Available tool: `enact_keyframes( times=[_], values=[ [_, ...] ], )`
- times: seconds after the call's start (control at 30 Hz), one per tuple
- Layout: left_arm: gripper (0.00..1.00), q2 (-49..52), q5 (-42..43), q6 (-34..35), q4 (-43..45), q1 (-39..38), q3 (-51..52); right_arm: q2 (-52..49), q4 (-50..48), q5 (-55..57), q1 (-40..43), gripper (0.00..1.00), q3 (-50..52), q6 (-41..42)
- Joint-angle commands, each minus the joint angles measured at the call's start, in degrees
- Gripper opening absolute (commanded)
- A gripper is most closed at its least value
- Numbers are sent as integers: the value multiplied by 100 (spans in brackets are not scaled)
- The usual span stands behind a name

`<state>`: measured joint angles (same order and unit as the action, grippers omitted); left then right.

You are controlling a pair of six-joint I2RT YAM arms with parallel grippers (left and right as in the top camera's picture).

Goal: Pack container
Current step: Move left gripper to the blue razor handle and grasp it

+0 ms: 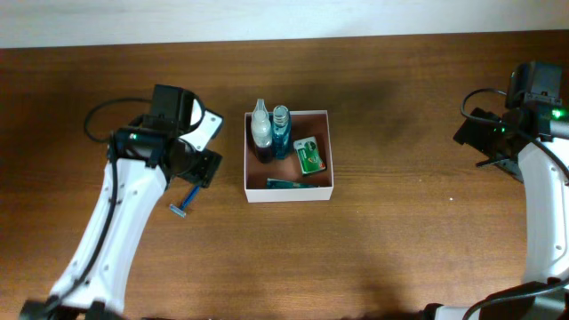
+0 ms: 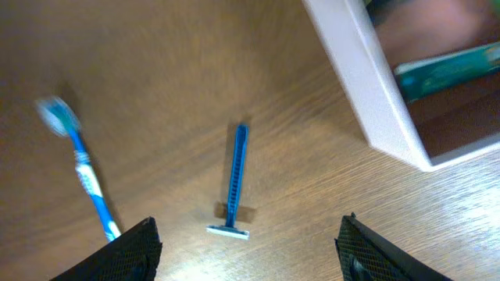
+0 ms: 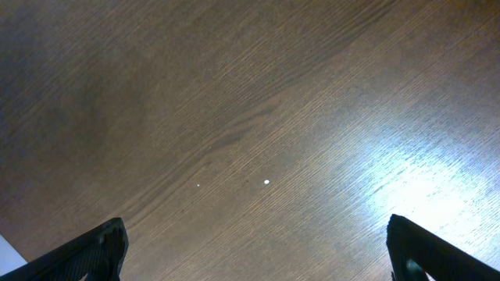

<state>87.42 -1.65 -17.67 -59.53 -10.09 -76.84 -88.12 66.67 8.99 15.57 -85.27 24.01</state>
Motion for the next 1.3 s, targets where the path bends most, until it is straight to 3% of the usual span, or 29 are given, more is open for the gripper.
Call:
enact_keyframes(
  times=[0.0, 0.17, 0.6, 1.27],
  values=[
    [73, 433, 234, 116, 20, 195, 170, -11, 0, 70, 22, 99, -28, 31],
    [73, 831, 225, -310, 118, 208, 170, -11, 0, 70, 22, 99, -28, 28],
    [73, 1934, 229, -254, 70, 271, 170, -11, 0, 70, 22, 99, -28, 28],
    [71, 2492, 232, -179, 575, 737, 181, -11, 0, 70, 22, 99, -28, 31]
  ],
)
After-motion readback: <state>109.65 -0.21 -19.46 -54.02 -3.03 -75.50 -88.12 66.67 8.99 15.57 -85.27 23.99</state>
